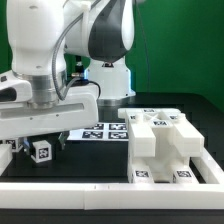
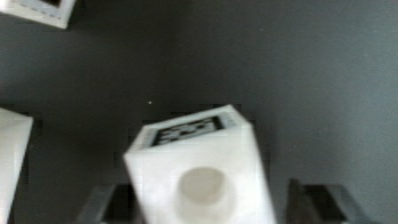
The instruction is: Assemble chair
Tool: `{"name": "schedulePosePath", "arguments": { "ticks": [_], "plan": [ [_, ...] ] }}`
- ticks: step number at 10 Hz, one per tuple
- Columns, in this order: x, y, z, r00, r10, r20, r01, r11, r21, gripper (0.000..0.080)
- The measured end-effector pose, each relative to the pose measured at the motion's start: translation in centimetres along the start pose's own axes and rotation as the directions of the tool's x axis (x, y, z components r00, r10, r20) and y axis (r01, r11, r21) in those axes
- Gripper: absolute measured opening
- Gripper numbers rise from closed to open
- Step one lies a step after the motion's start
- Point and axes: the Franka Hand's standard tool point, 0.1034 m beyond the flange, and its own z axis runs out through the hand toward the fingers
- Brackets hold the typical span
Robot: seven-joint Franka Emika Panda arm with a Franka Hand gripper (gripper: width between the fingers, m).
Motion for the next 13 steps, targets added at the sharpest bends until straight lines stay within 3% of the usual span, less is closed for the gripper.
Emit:
{"name": "schedulePosePath", "arguments": {
  "ticks": [1, 4, 6, 7, 10, 13],
  "plan": [
    [0.0, 0.0, 0.0, 1.0, 0.0, 0.0, 0.0, 1.0, 0.0, 0.0281],
    [0.4, -0.6, -1.1, 0.987, 0.159, -0.008, -0.159, 0.987, 0.011, 0.0281],
    [-1.0, -3.2, -1.9, 0.927, 0.373, 0.047, -0.376, 0.923, 0.087, 0.0281],
    [-1.1, -3.8, -2.4, 0.915, 0.402, 0.049, -0.404, 0.909, 0.097, 0.0281],
    [-1.4, -3.5, -1.9, 0.916, 0.398, 0.051, -0.401, 0.911, 0.094, 0.0282],
    [-4.9, -3.1, 0.5, 0.913, 0.404, 0.05, -0.407, 0.911, 0.068, 0.0284]
  ]
}}
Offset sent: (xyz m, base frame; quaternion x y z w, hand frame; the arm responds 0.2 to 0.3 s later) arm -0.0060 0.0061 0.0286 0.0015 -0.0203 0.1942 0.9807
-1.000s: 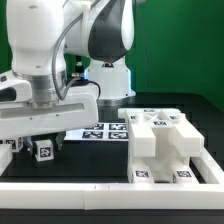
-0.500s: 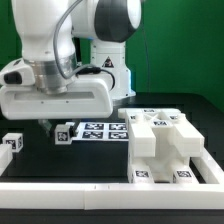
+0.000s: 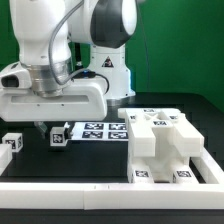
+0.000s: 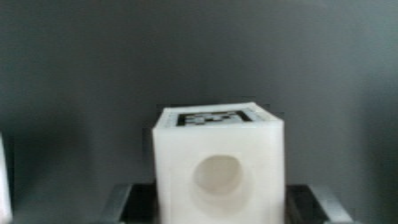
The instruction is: Assemble chair
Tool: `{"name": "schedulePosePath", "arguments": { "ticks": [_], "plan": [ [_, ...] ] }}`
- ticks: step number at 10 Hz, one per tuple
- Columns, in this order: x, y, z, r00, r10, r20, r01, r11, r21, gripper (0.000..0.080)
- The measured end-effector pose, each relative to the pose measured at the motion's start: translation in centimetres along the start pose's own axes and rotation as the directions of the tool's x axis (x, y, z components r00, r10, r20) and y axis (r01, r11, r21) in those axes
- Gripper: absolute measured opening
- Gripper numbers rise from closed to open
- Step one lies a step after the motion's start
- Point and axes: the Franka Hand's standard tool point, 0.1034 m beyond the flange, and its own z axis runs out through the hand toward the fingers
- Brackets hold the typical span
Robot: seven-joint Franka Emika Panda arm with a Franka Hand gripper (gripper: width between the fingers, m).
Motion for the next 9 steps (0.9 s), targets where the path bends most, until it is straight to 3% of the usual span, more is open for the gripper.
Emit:
{"name": "schedulePosePath", "arguments": {
  "ticks": [2, 5, 6, 7, 8, 9],
  "plan": [
    [-0.8, 0.0, 0.6, 1.0, 0.023, -0.018, -0.023, 1.0, -0.019, 0.0284],
    [-0.8, -0.1, 0.6, 1.0, 0.024, -0.02, -0.025, 0.999, -0.021, 0.0284],
    [-0.9, -0.3, 0.5, 1.0, 0.021, 0.013, -0.021, 1.0, -0.006, 0.0372],
    [0.1, -0.5, -0.7, 0.998, 0.018, 0.06, -0.019, 1.0, 0.016, 0.0511],
    [1.6, -0.5, -2.1, 0.994, 0.006, 0.111, -0.008, 1.0, 0.019, 0.0605],
    [2.2, -0.6, -2.6, 0.983, 0.006, 0.185, -0.01, 1.0, 0.022, 0.0605]
  ]
}}
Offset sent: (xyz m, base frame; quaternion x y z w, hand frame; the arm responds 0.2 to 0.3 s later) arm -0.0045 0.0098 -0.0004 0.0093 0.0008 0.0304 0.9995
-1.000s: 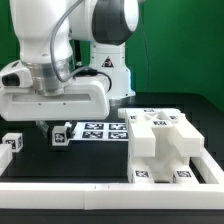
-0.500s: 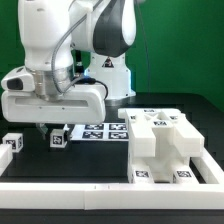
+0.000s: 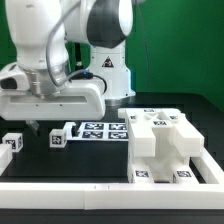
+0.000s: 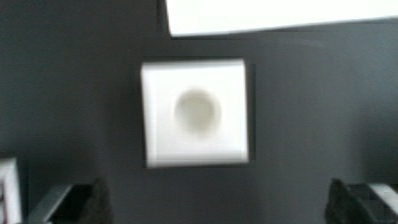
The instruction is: Assemble chair
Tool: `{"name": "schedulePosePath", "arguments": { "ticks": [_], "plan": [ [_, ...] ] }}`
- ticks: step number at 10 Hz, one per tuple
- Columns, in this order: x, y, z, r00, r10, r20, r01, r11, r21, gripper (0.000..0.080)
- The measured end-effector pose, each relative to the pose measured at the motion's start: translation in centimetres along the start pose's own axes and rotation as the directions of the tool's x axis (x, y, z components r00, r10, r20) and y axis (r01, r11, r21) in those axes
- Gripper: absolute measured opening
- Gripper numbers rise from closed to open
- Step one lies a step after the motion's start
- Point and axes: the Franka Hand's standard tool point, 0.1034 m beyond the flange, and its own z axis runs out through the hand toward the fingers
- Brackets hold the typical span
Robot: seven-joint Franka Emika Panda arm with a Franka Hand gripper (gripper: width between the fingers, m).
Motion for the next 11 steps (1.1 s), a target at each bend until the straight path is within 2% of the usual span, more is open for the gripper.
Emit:
{"name": "schedulePosePath", "arguments": {
  "ticks": [2, 5, 7, 9, 10, 11],
  "plan": [
    [1.2, -0.3, -0.7, 0.992, 0.018, 0.121, -0.019, 1.0, 0.008, 0.0647],
    [0.6, -0.6, -0.2, 0.952, 0.038, 0.302, -0.049, 0.998, 0.029, 0.0649],
    [0.6, -0.7, 0.2, 0.922, 0.042, 0.384, -0.059, 0.998, 0.032, 0.0649],
    [0.5, -0.8, 1.0, 0.894, 0.084, 0.44, -0.098, 0.995, 0.01, 0.0649],
    [1.2, -0.8, 1.0, 0.908, 0.085, 0.411, -0.095, 0.995, 0.004, 0.0649],
    [1.2, -0.7, 0.9, 0.908, 0.084, 0.411, -0.095, 0.995, 0.005, 0.0649]
  ]
}}
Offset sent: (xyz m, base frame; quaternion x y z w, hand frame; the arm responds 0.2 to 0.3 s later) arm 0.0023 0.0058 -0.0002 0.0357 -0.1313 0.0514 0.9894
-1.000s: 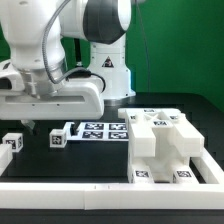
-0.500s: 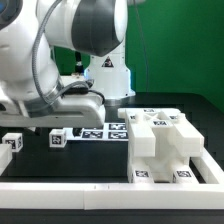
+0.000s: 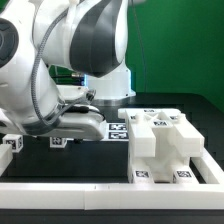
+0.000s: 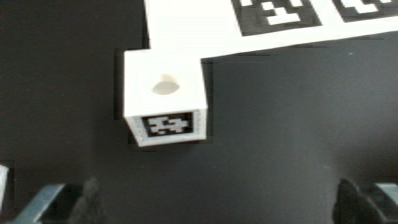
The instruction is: Assemble chair
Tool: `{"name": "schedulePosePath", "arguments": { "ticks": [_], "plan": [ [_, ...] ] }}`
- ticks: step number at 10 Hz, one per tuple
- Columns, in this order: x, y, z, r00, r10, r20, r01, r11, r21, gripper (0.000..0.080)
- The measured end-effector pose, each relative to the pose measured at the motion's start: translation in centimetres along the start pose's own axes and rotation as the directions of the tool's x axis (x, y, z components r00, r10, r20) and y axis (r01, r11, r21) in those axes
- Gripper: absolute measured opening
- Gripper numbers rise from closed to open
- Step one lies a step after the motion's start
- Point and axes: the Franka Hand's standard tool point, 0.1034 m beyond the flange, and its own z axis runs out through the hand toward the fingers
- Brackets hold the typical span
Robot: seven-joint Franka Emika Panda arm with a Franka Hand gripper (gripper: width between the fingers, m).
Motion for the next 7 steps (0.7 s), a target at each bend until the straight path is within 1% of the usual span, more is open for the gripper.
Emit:
{"name": "schedulePosePath", "arguments": {
  "ticks": [2, 5, 7],
  "plan": [
    [-0.1, 0.06, 0.15, 1.0, 0.008, 0.009, -0.008, 1.0, 0.002, 0.0649],
    [-0.89, 0.15, 0.99, 0.992, 0.075, 0.103, -0.077, 0.997, 0.012, 0.0649],
    [-0.78, 0.23, 1.02, 0.991, 0.084, 0.101, -0.085, 0.996, 0.01, 0.0649]
  ]
}}
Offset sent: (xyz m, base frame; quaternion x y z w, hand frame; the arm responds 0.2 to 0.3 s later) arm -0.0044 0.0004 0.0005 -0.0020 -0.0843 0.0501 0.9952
